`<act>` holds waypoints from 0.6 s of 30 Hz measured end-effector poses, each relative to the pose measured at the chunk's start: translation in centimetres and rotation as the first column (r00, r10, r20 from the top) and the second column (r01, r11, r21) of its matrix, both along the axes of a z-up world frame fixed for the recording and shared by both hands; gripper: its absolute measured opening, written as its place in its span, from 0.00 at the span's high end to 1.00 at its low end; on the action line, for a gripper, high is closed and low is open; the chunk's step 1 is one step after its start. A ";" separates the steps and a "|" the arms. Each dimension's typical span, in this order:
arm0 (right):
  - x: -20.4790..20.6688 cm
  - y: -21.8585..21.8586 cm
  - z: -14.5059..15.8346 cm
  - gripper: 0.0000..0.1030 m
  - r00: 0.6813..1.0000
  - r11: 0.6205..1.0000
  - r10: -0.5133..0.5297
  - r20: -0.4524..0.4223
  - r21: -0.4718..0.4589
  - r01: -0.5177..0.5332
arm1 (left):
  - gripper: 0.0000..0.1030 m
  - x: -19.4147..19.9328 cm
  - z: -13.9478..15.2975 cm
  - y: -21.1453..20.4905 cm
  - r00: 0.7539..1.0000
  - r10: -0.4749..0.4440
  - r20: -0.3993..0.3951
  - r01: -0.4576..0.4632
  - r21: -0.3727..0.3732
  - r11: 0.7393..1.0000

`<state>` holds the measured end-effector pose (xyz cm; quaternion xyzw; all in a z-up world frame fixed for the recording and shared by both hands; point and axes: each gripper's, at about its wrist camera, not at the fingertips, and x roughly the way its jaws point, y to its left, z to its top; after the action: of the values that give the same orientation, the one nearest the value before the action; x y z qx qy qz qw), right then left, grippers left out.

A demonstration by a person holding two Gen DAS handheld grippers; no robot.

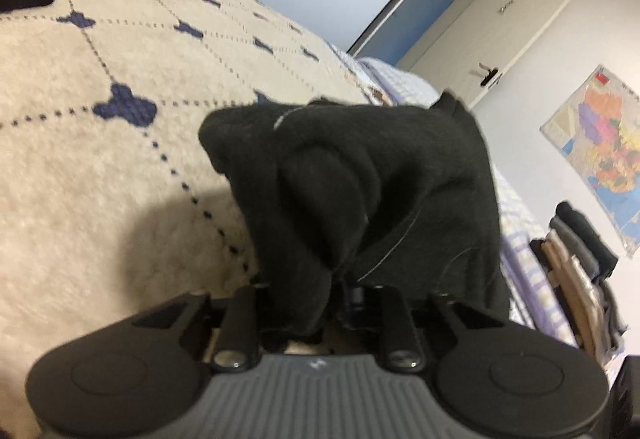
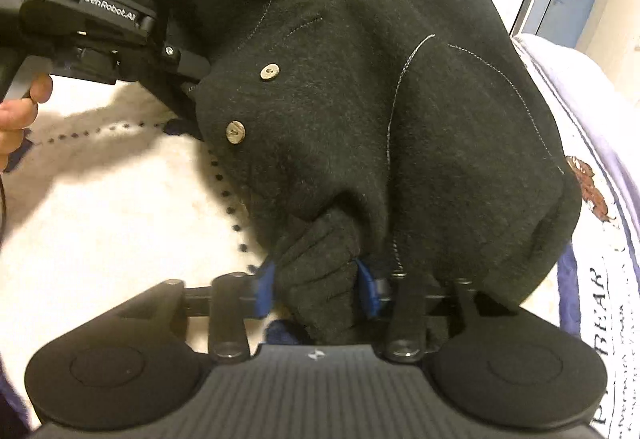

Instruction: Fold clothes

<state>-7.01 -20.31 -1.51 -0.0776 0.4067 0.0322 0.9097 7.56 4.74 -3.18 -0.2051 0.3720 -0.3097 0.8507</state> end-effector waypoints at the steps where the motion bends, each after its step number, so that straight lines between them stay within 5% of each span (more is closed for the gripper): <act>1: -0.2 0.0 0.5 0.64 1.000 0.999 0.003 -0.006 0.032 -0.002 | 0.84 -0.1 0.6 0.3 1.000 0.012 0.013 -0.012 -0.005 1.000; 7: -0.2 0.8 4.2 0.71 0.997 0.956 0.067 -0.032 0.287 -0.055 | 0.86 -0.8 3.8 4.2 0.987 0.136 0.088 -0.131 -0.060 0.990; 11: 1.0 2.1 6.0 0.72 0.990 0.876 0.132 -0.043 0.472 -0.097 | 0.87 -0.9 4.8 7.7 0.960 0.254 0.120 -0.241 -0.112 0.964; 18: 4.5 5.9 7.3 0.73 0.977 0.752 0.211 -0.038 0.644 -0.137 | 0.86 0.2 4.8 11.4 0.929 0.362 0.074 -0.348 -0.159 0.924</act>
<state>-2.46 -14.39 5.81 0.1999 0.4113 0.2571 0.8513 7.80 16.18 1.66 -0.3134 0.2618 -0.1862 0.8936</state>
